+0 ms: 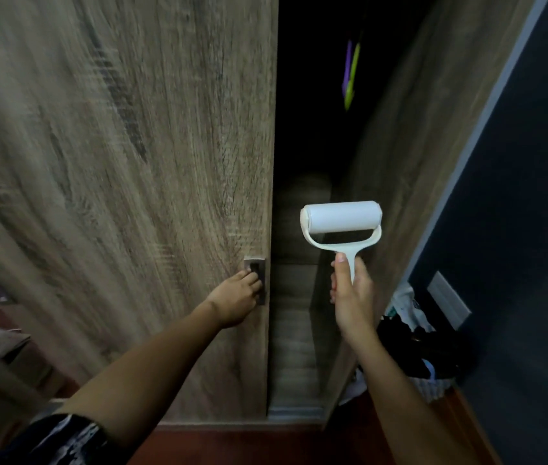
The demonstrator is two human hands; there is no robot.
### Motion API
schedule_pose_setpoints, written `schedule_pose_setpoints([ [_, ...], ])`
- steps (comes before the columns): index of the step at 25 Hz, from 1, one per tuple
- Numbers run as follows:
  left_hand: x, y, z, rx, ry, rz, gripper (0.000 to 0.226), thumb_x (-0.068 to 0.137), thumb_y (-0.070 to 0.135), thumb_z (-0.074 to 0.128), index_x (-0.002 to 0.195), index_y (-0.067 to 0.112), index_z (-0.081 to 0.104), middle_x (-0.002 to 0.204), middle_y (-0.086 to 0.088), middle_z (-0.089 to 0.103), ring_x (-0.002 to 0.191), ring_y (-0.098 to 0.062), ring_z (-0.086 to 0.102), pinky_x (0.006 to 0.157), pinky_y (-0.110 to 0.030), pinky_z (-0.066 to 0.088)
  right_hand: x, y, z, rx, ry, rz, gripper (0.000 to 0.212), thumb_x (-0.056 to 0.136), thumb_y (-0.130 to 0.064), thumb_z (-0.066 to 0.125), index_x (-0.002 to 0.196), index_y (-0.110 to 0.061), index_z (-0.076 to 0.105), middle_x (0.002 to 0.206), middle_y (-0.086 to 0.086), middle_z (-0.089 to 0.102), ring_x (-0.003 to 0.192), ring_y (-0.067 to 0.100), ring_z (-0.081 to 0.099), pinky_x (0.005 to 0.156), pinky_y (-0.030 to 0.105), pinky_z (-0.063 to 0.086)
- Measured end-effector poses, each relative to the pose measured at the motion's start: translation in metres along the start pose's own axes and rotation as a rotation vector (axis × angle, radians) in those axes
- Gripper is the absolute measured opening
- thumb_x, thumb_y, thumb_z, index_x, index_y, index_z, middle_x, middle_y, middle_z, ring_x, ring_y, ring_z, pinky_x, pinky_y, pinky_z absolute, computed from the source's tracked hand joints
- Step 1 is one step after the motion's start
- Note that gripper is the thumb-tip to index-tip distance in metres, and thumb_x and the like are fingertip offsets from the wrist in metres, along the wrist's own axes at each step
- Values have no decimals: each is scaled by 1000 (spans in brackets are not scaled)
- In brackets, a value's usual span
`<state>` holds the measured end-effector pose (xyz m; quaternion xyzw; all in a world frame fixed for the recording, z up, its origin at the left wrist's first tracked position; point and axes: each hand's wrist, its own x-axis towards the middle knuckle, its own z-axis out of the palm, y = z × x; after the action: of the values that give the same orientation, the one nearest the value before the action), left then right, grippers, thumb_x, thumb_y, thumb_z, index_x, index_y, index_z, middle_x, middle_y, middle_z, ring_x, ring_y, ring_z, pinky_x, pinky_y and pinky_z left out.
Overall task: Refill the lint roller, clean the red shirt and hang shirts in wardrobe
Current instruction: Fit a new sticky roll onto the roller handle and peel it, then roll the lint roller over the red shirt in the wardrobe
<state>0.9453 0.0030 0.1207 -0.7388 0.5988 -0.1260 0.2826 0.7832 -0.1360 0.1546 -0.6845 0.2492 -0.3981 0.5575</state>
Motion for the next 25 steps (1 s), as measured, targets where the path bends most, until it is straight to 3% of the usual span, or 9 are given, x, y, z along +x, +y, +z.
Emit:
schedule_pose_setpoints([
  [3,-35,-26,31,17,24,-22,36,90,19,38,109,10,67,118,-12,58,114,-33,48,110,-43,30,-7,-9,43,28,-5,-15,31,80,-61,43,76,-33,56,54,-19,55,57,7,48,63,37,40],
  [5,-60,-45,37,41,-41,-112,38,81,20,40,95,14,74,100,-7,65,99,-28,57,102,-39,41,-13,-14,68,32,-11,-17,33,79,-61,43,78,-31,57,54,-20,54,58,7,48,64,36,40],
  [8,-90,-71,62,78,-157,-113,35,76,20,44,90,7,73,91,-11,64,90,-30,58,94,-39,45,-20,-19,94,42,-31,-30,33,80,-59,43,80,-29,57,54,-21,55,58,5,47,65,35,39],
  [11,-121,-94,83,28,-180,-214,28,62,27,51,65,12,74,71,-5,65,70,-23,60,75,-31,52,-25,-19,114,27,-30,-30,34,80,-62,43,82,-32,58,56,-20,55,61,7,48,67,37,40],
  [13,-139,-104,102,-29,-215,-203,37,80,21,41,95,6,72,97,-13,64,93,-30,56,90,-37,45,-28,-18,125,35,-26,-29,32,79,-63,43,82,-34,59,57,-18,55,62,8,48,69,39,39],
  [15,-151,-108,123,-68,-230,-234,42,93,19,33,125,-2,51,126,-19,50,115,-35,44,104,-41,31,-31,-19,134,46,-31,-32,32,79,-62,44,84,-34,59,59,-18,55,62,6,47,69,39,38],
  [17,-159,-112,128,-108,-259,-261,52,95,21,33,142,-1,27,140,-19,39,127,-34,36,113,-40,21,-32,-18,136,35,-26,-38,34,78,-63,44,85,-34,60,59,-19,55,62,5,47,68,38,37],
  [19,-170,-119,137,-174,-252,-331,59,95,24,37,146,3,16,146,-16,34,134,-31,31,115,-39,19,-32,-18,138,6,-10,-49,35,78,-63,43,82,-33,60,55,-20,55,60,7,46,66,38,37],
  [25,-175,-123,142,-310,-191,-382,50,96,15,36,145,8,24,146,-13,35,131,-27,35,109,-36,30,-31,-27,139,-19,26,-74,34,78,-62,42,77,-33,60,58,-10,55,63,13,50,67,35,40],
])
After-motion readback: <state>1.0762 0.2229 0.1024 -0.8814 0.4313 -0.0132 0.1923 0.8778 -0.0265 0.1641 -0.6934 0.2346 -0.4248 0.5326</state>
